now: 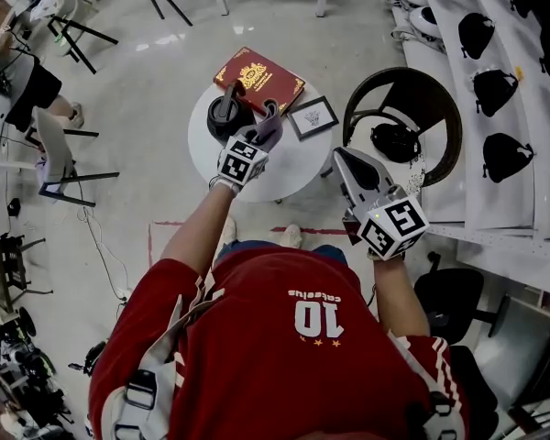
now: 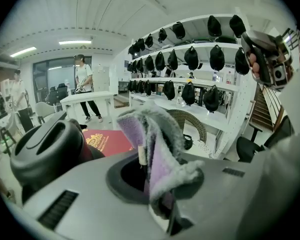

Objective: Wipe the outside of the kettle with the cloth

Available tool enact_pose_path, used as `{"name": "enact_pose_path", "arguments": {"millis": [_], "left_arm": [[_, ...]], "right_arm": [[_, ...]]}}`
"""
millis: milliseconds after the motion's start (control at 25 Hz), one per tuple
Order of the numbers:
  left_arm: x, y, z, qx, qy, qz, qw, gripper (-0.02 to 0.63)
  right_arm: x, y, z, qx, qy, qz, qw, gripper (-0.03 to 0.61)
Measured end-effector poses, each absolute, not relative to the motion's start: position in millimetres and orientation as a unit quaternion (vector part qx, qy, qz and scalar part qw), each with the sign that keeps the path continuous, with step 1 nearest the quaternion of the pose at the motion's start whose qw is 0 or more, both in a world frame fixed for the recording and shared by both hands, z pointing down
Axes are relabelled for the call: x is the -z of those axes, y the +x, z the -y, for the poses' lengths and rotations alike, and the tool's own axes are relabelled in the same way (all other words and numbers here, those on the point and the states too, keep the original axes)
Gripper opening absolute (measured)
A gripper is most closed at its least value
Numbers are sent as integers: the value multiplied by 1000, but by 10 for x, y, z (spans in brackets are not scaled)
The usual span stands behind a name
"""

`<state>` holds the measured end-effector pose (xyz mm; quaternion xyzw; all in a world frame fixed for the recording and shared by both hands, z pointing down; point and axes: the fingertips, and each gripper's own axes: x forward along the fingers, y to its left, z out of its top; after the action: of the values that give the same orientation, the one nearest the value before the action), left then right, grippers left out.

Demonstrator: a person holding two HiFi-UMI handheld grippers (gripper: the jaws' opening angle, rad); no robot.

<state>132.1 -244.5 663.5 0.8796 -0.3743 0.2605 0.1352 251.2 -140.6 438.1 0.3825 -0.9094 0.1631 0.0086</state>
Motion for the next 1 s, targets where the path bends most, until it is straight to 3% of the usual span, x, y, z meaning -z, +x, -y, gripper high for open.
{"name": "enact_pose_path", "arguments": {"millis": [560,1000], "left_arm": [[-5718,1205,2201,-208,911,351,61,46],[-5018,308,2112,-185,920,345,0,48]], "right_arm": [[-4190,2029,1429,-138,374,917,16,17],[-4022,1372,1425,-132,386,913,16,17]]}}
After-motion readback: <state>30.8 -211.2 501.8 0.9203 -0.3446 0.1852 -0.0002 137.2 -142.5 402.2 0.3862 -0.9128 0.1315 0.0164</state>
